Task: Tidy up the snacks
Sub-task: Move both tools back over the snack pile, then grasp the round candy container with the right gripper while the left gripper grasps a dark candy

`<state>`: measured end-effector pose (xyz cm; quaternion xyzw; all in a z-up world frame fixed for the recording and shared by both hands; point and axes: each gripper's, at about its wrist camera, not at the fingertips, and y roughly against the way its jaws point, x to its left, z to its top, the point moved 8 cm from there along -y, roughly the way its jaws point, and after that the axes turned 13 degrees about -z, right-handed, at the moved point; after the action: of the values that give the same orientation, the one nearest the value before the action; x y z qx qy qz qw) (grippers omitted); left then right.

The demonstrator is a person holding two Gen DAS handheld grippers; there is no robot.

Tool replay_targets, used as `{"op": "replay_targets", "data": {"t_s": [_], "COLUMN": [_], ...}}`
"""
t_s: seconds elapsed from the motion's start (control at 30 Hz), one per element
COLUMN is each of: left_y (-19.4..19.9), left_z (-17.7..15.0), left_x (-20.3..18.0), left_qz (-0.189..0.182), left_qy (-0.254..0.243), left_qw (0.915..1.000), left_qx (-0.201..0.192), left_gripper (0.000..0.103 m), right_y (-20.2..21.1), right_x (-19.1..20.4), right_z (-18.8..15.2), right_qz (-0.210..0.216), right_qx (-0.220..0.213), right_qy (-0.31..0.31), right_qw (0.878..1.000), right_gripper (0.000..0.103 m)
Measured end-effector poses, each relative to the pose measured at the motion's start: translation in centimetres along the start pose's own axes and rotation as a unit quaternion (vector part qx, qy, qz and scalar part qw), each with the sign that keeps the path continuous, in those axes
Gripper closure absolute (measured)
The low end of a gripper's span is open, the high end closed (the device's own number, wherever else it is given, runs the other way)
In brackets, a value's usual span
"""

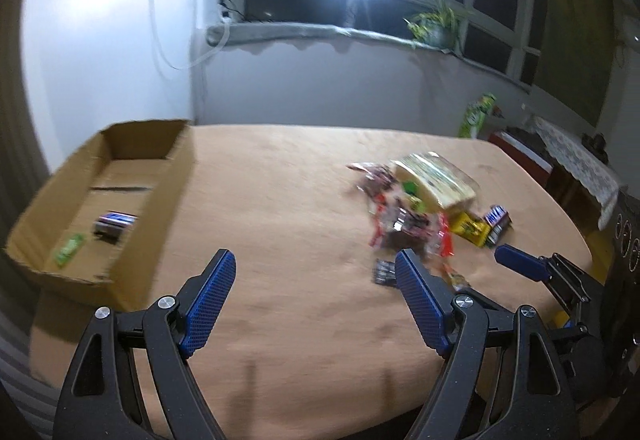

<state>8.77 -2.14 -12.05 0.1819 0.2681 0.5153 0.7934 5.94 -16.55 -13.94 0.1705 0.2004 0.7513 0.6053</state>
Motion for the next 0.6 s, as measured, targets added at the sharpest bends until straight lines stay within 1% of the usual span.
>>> {"op": "replay_targets", "data": {"t_s": [0.1,0.2,0.27,0.3,0.33,0.47,0.57,0.6], "left_y": [-1.6,-3.4,-4.4,-4.8,-5.3,-6.6,-7.3,-7.5], "left_z": [-0.5,-1.0,-1.2,-1.4,-1.5,-2.1,-2.5,-2.6], "left_x": [-1.4,-2.9,-3.5,-3.7,-4.0,-4.3,-4.0,-4.0], "left_qz": [-0.012,-0.027,-0.032,-0.036,-0.041,-0.043,-0.045,-0.046], "left_qy": [-0.013,-0.028,-0.035,-0.038,-0.042,-0.052,-0.048,-0.046], "left_qw": [0.9997,0.9987,0.9981,0.9976,0.9971,0.9958,0.9957,0.9956], "left_qx": [0.016,0.031,0.04,0.044,0.048,0.061,0.065,0.068], "left_gripper": [0.021,0.021,0.021,0.021,0.021,0.021,0.021,0.021], "right_y": [-0.3,-0.9,-1.2,-1.4,-1.5,-2.0,-2.3,-2.5], "right_x": [-1.2,-1.8,-1.8,-1.8,-1.7,-1.4,-0.9,-0.7], "right_z": [-0.9,-1.4,-1.9,-2.0,-2.2,-2.4,-2.3,-2.3], "right_qz": [-0.009,-0.008,-0.009,-0.008,-0.007,-0.007,-0.005,-0.005], "right_qx": [0.006,0.015,0.019,0.021,0.022,0.021,0.018,0.017], "right_qy": [-0.003,0.001,0.007,0.012,0.016,0.032,0.044,0.048], "right_qw": [1.0,1.0,1.0,1.0,1.0,0.999,0.999,0.999], "right_gripper": [0.018,0.018,0.021,0.026,0.029,0.033,0.035,0.037]}}
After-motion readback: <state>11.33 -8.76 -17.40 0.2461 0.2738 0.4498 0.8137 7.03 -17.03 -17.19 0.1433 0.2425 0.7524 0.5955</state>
